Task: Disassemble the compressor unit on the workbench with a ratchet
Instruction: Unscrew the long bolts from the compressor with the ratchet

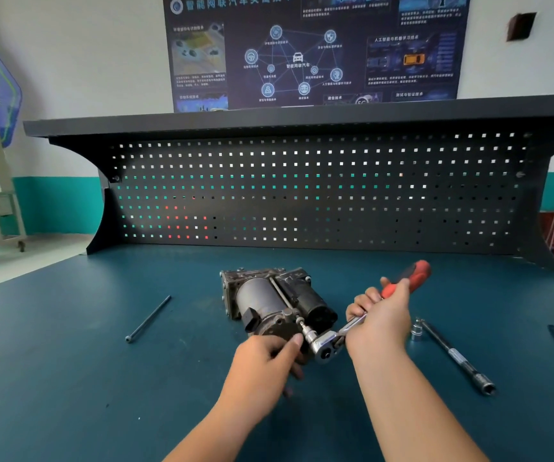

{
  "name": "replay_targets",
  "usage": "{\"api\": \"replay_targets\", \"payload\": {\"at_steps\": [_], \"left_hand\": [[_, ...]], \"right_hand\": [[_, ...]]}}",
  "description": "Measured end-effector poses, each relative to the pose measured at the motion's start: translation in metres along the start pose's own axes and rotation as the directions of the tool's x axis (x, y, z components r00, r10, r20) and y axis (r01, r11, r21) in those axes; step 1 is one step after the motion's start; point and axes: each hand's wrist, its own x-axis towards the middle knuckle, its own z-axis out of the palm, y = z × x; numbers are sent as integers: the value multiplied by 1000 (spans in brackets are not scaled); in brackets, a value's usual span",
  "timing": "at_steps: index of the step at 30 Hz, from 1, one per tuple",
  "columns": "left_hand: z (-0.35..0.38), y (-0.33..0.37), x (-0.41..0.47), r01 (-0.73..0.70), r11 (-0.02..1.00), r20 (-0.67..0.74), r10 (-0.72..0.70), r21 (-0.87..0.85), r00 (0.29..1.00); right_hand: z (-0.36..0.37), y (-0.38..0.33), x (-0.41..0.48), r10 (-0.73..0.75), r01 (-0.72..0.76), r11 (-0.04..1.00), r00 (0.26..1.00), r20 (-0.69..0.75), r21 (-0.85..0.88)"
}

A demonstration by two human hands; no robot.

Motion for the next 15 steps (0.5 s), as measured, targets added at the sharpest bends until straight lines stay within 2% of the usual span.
{"api": "replay_targets", "payload": {"at_steps": [1, 3, 7, 10, 15], "left_hand": [[4, 1, 2, 124, 987, 59, -118, -106, 991], [11, 6, 7, 293, 900, 134, -263, -322, 955], [24, 9, 15, 446, 709, 229, -386, -547, 894], [27, 10, 17, 515, 588, 288, -440, -624, 851], [27, 9, 16, 562, 491, 342, -469, -665, 814]], "right_hand": [[0, 0, 0, 0, 0, 1000, 1000, 3, 2], [1, 0, -1, -10, 10, 1000, 1000, 17, -2], [3, 0, -4, -72, 77, 995, 994, 78, -59], [5, 2, -8, -153, 168, 979, 979, 134, -111], [10, 7, -15, -263, 300, 943, 938, 227, -147]]}}
